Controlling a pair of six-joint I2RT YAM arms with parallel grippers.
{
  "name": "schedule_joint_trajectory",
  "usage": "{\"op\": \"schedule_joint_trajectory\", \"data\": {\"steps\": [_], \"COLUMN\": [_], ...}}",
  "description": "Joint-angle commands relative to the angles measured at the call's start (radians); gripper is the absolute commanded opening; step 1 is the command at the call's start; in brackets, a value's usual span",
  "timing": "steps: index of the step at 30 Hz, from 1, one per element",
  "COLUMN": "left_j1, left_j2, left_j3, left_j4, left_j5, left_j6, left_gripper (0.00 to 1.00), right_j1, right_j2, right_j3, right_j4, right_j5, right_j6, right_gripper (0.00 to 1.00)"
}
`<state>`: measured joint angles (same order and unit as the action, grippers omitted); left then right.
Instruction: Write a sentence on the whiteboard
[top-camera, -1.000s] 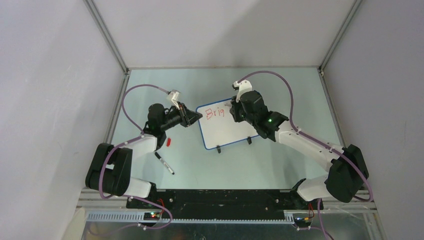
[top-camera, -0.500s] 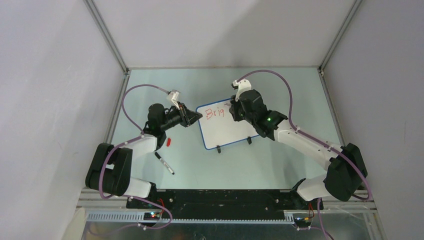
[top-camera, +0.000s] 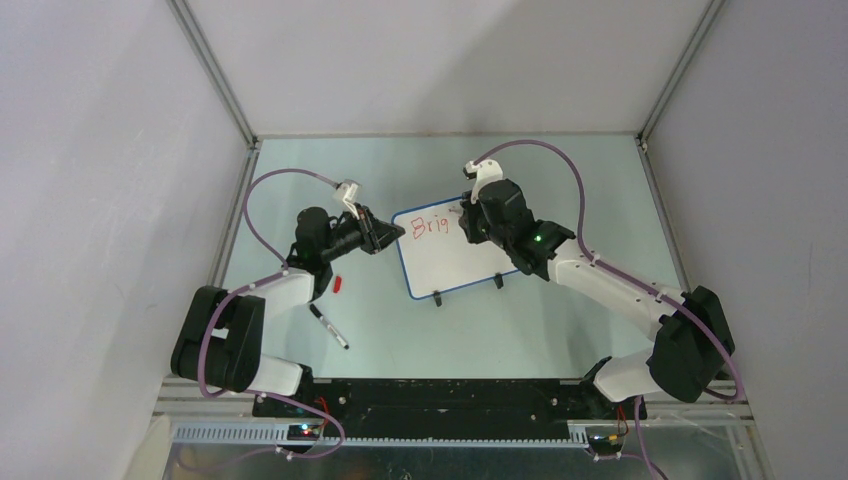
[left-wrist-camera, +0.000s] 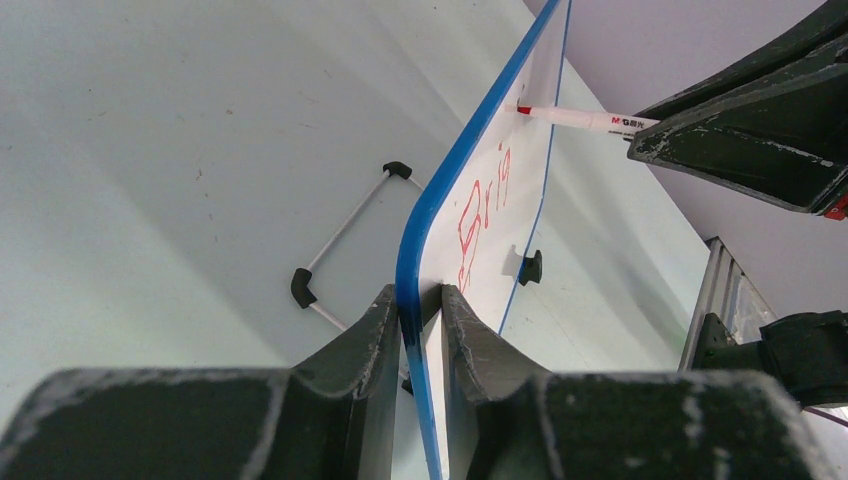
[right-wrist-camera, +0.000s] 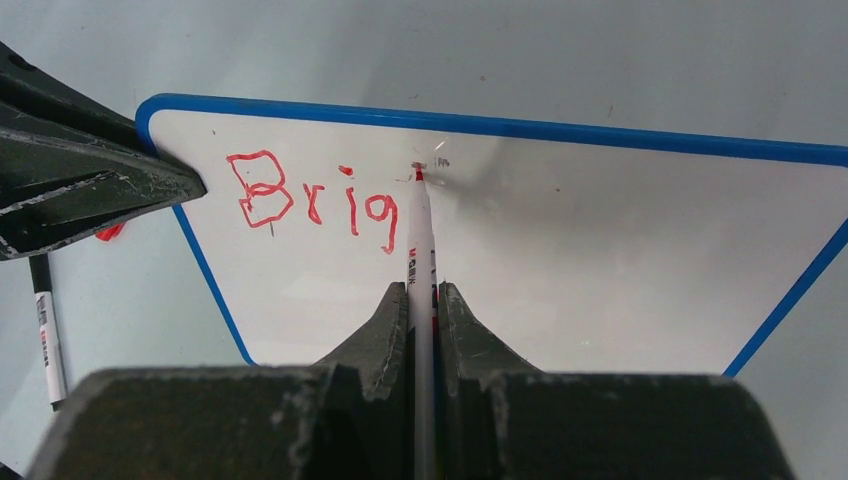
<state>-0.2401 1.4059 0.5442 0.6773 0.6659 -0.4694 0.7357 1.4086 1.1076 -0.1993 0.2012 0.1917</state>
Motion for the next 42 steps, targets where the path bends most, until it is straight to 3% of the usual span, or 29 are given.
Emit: {"op": "schedule_joint_trajectory", "data": {"steps": [1,42], "left_j1": [-0.007,-0.009], "left_j2": [-0.023,-0.029], "left_j3": [0.030,0.028], "left_j4": [0.014,0.011], "left_j5": [0.009,0.008], "left_j6": [0.026,0.031], "left_gripper": [0.24,0.24], "right_j1": [0.001,0.011], "right_j2": [-0.002,-0.031], "right_j3": [0.007,-0.053], "right_j4": [-0.012,0.022], "right_j5": [0.013,0.004], "right_j6": [0.016,0.020], "right_gripper": [0.00,0.00]}}
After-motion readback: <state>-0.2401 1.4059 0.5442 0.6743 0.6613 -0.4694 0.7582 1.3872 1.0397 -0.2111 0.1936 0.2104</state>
